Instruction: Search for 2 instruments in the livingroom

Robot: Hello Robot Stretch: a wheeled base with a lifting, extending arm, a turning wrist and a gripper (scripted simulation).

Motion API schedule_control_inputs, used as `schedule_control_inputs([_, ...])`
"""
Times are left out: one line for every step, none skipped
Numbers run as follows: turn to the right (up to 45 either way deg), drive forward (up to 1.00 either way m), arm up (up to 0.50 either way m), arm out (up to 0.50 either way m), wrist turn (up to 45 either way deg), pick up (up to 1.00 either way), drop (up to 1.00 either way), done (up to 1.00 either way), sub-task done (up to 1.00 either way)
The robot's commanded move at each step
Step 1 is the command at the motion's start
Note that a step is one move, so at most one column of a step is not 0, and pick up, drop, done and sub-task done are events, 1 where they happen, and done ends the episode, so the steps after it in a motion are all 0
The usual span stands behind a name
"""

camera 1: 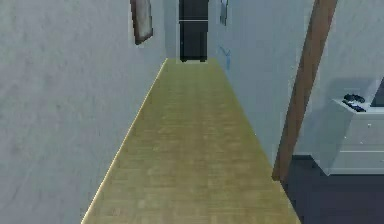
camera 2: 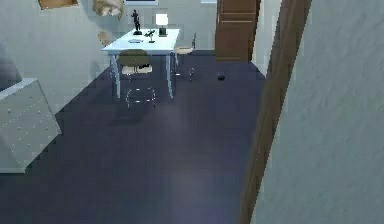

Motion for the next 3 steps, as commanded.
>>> schedule_control_inputs([45.0, 0.0, 0.0, 0.0, 0.0, 0.0, 0.0, 0.0, 0.0])
schedule_control_inputs([0.0, 1.0, 0.0, 0.0, 0.0, 0.0, 0.0, 0.0, 0.0])
schedule_control_inputs([3.0, 0.0, 0.0, 0.0, 0.0, 0.0, 0.0, 0.0, 0.0])
